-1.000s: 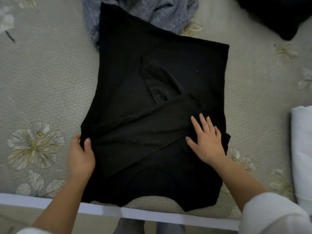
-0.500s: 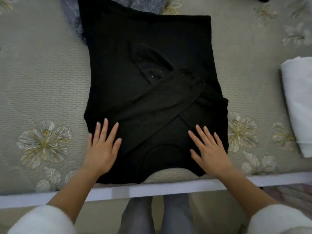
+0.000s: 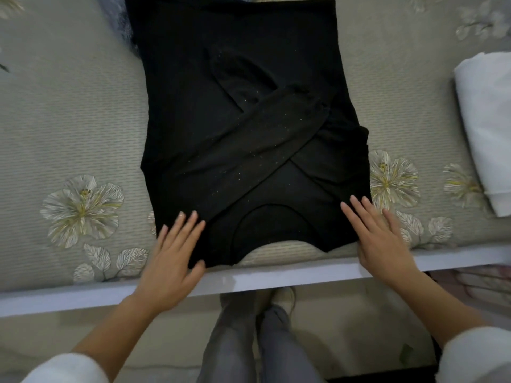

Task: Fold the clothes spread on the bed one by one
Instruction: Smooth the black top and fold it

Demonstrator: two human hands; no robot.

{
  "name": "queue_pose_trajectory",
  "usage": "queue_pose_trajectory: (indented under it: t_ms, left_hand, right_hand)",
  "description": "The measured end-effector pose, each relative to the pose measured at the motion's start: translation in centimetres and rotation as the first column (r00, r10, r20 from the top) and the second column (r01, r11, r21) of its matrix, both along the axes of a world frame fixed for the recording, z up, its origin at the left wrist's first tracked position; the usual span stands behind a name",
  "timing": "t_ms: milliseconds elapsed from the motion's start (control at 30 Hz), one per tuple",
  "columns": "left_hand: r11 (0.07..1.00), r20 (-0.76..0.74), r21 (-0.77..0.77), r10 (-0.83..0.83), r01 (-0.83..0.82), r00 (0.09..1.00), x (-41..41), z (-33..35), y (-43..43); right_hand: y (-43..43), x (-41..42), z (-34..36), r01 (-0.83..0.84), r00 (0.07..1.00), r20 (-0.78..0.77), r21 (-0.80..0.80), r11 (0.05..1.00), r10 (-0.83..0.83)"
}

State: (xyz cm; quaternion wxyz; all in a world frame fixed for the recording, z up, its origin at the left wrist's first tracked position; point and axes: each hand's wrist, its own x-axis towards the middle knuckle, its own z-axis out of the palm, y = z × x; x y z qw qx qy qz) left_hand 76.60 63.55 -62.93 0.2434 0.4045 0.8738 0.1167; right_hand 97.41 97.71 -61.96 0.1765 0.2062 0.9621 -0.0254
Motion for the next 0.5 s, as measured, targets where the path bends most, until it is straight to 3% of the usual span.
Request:
queue_pose_trajectory:
  t_ms: [67, 233, 400, 500]
  left_hand:
    - [0.991, -0.009, -0.088, -0.099, 0.098, 0.995, 1.1, -0.3, 0.1]
    - [0.966, -0.165, -0.208, -0.188, 0.152, 0.968, 1.9, -0.5, 1.2]
    - [0.978, -0.137, -0.208, -0.065, 0.035, 0.988, 1.7, 0.4, 2.5]
    - [0.962, -0.112, -0.230, 0.127, -0.150, 0.986, 1.3, 2.2, 5.2]
  right_hand:
    - [0.3, -0.7, -0.4, -0.011, 0.999, 0.039, 0.034, 0.999, 0.009]
    - [1.3, -3.4, -0.3, -0.029, 0.982, 0.187, -0.021, 0.999, 0.033]
    - [2.1, -4.2, 1.8, 0.007, 0.969, 0.247, -0.139, 0.990, 0.028]
    - [2.2, -4.0, 3.1, 0.035, 0.951, 0.309, -0.172, 0.984, 0.020]
